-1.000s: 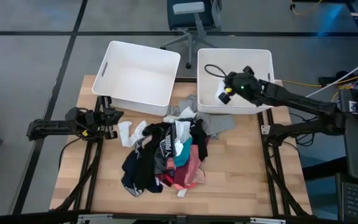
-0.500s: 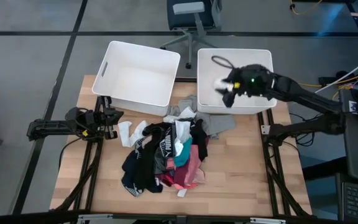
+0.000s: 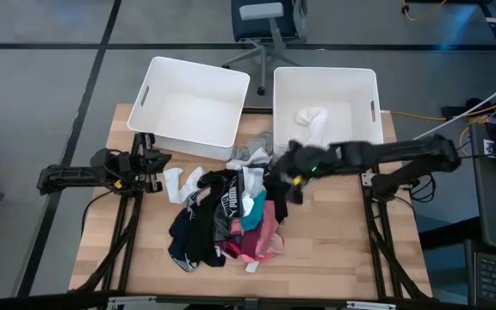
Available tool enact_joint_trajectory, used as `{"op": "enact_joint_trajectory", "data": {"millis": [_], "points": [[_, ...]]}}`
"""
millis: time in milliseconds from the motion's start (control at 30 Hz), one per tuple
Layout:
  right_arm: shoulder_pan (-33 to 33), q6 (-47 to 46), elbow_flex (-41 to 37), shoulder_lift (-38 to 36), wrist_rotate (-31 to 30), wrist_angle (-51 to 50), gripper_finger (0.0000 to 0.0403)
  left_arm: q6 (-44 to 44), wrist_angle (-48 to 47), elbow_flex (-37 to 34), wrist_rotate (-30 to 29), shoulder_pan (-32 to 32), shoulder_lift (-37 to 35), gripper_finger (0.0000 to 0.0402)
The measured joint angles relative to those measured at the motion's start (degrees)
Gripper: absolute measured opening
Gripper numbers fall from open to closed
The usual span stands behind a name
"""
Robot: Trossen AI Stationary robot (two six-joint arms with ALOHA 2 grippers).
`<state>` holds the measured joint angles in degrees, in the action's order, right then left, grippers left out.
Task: Sort clothes
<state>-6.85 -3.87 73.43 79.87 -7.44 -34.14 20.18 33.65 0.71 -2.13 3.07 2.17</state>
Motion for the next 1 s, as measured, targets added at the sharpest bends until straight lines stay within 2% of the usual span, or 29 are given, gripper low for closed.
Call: {"op": "enact_joint_trajectory", "data": {"millis": [233,333,500,667,800,1000], "points": [[-3.9,2.98,-0.04,10.8,-0.22,7.69,0.0264,-0.28,-0.04,0.0,0.02,0.0,0.02,0.0004],[-4.11,3.83,-0.04,14.29,1.68,10.89,0.0264,-0.28,-0.04,0.0,0.01,-0.01,0.02,0.0004],[-4.07,4.55,-0.04,18.6,5.04,14.76,0.0264,-0.26,-0.03,0.0,0.02,0.0,0.03,0.0004],[-4.05,5.89,-0.04,21.14,5.51,15.27,0.0256,-0.13,0.0,0.0,0.02,-0.02,0.04,0.0004],[-4.03,5.93,-0.04,22.42,5.0,16.67,0.0212,0.02,-0.02,0.0,0.02,0.0,0.04,0.0004],[-4.03,8.84,-0.02,23.43,4.93,16.6,0.0097,0.04,0.0,0.0,0.01,0.0,0.04,0.0004]]}}
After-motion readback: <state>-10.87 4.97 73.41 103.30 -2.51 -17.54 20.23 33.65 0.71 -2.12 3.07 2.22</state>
